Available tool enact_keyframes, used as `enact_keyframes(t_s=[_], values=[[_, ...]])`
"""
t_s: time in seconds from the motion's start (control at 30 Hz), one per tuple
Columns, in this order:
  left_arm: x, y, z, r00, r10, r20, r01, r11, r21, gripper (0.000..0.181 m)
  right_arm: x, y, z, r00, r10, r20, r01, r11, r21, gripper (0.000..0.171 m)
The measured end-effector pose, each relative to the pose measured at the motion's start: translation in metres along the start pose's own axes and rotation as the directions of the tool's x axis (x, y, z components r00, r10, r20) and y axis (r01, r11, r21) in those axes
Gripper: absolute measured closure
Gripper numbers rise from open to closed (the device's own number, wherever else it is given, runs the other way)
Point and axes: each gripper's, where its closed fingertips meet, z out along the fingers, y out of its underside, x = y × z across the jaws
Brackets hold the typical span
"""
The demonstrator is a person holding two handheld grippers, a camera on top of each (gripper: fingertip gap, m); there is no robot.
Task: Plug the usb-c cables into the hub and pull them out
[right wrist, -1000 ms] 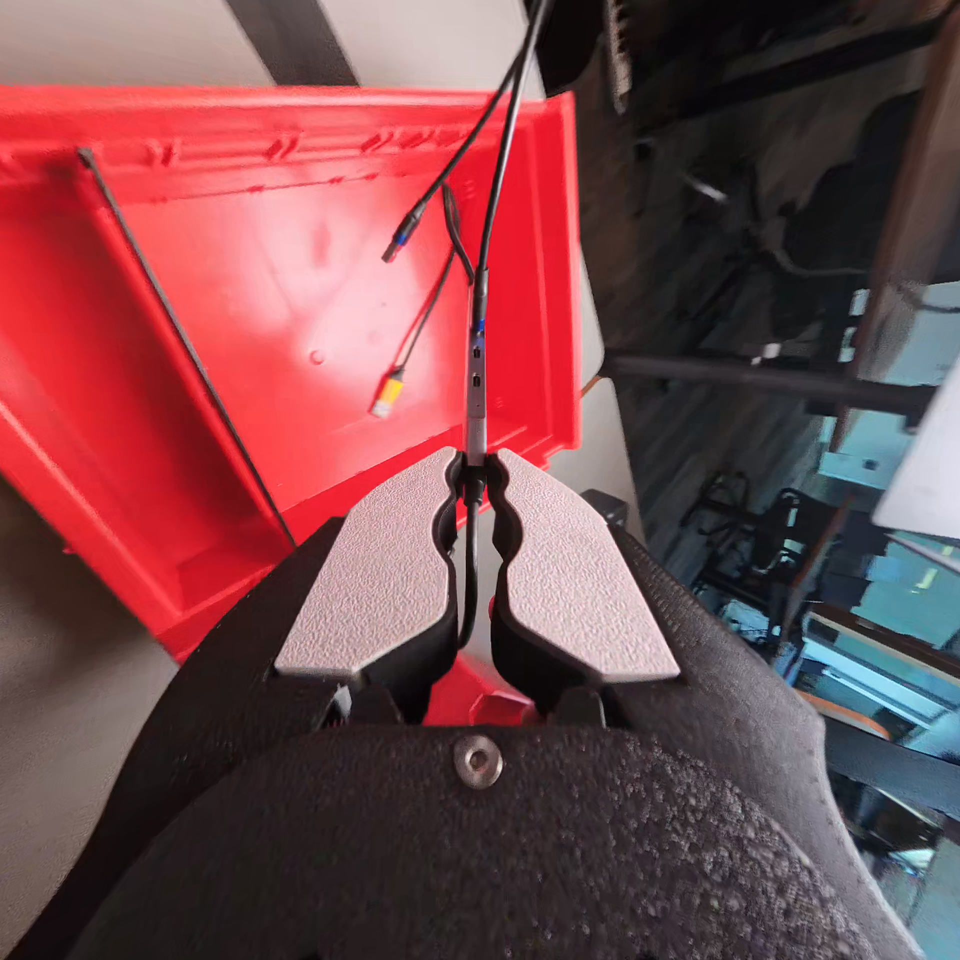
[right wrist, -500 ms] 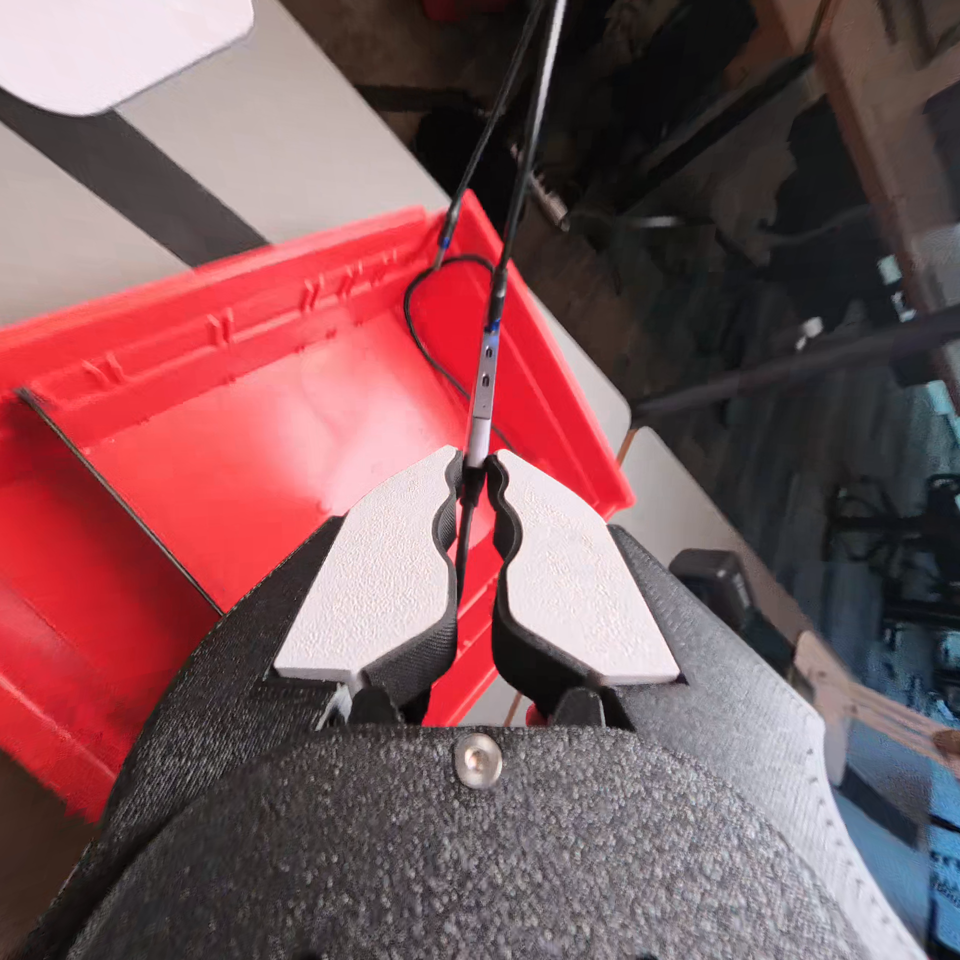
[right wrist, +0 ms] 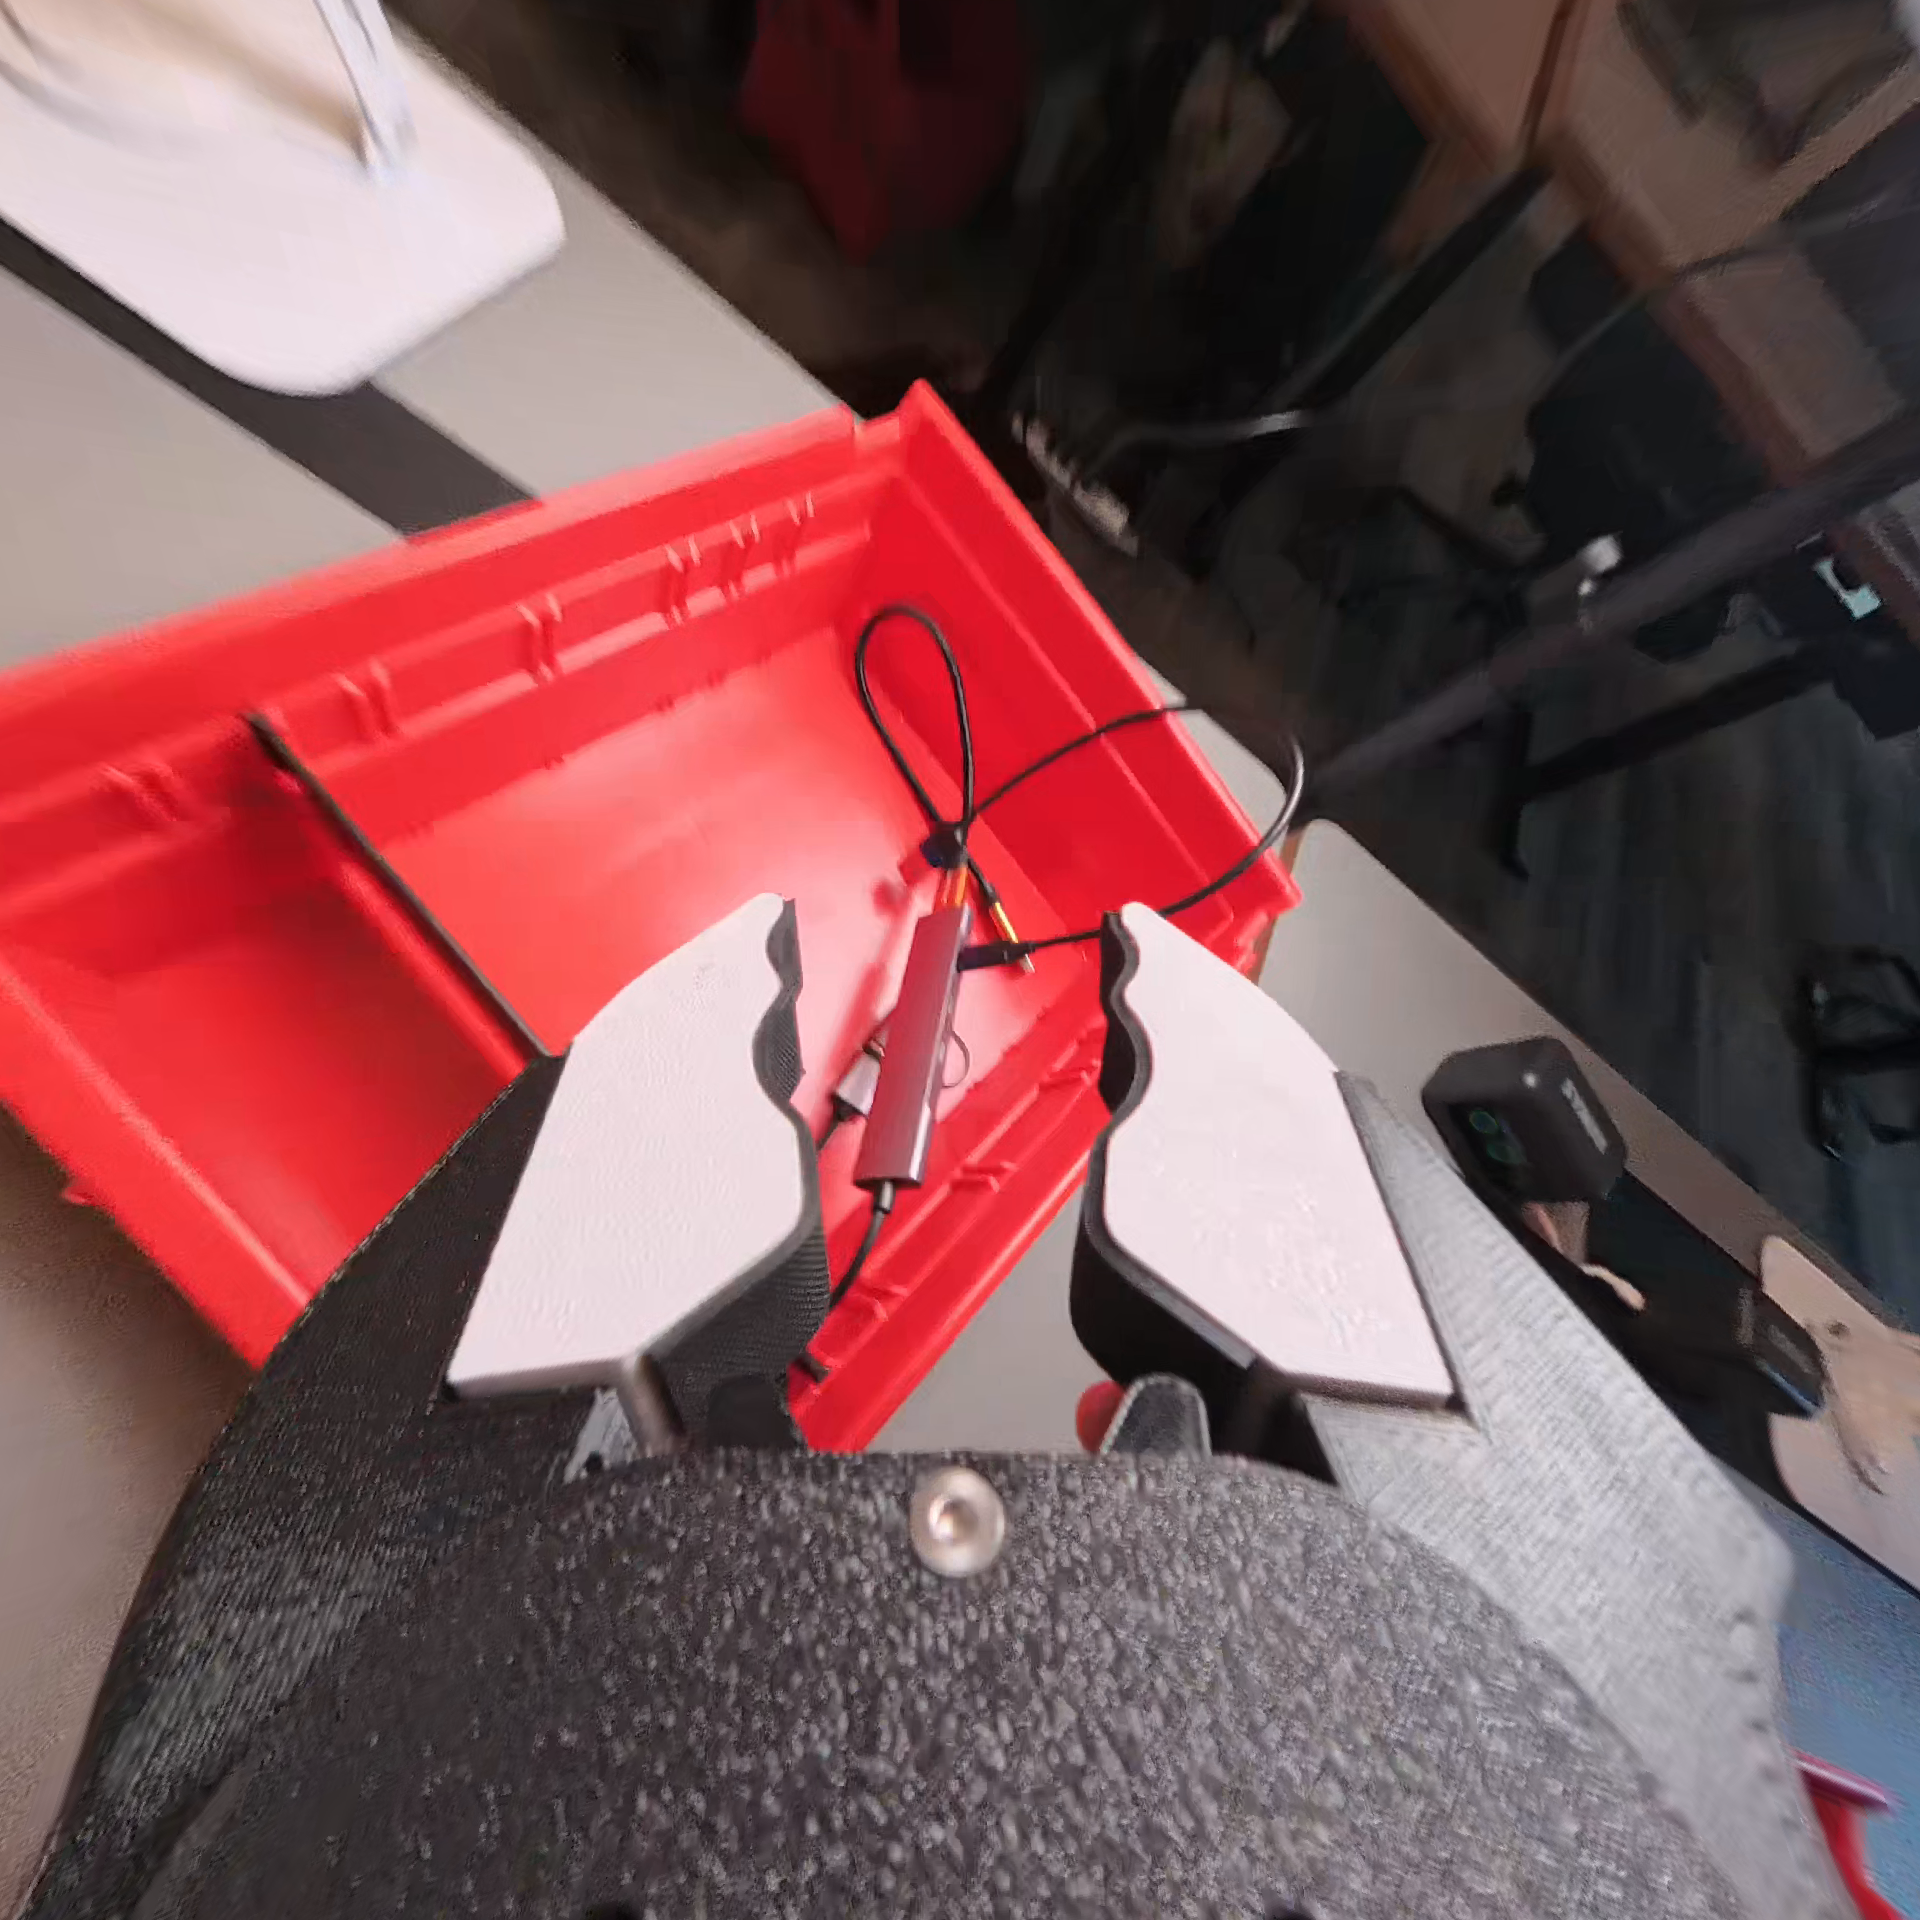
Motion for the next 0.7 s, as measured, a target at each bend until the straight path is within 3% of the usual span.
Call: enact_keyframes(t_s=[0.13,0.27,0.4,0.53,0.7], values=[[-0.007,-0.008,-0.007,0.999,0.007,0.039,-0.008,1.000,0.029,0.154,-0.032,-0.032,-0.059,0.992,0.115,0.057,-0.128,0.942,0.310,0.114],[-0.019,-0.019,-0.019,0.993,0.037,0.113,-0.045,0.997,0.068,0.152,-0.109,-0.036,-0.111,0.958,0.169,0.232,-0.263,0.841,0.473,0.116],[-0.040,-0.047,-0.053,0.962,0.083,0.260,-0.122,0.983,0.139,0.152,-0.192,-0.026,-0.138,0.892,0.220,0.395,-0.414,0.746,0.521,0.118],[-0.078,-0.073,-0.115,0.876,0.091,0.473,-0.190,0.968,0.165,0.150,-0.230,-0.021,-0.140,0.831,0.269,0.487,-0.534,0.635,0.559,0.124],[-0.139,-0.093,-0.205,0.746,0.006,0.666,-0.152,0.975,0.162,0.148,-0.247,-0.016,-0.123,0.826,0.233,0.513,-0.519,0.668,0.533,0.128]])
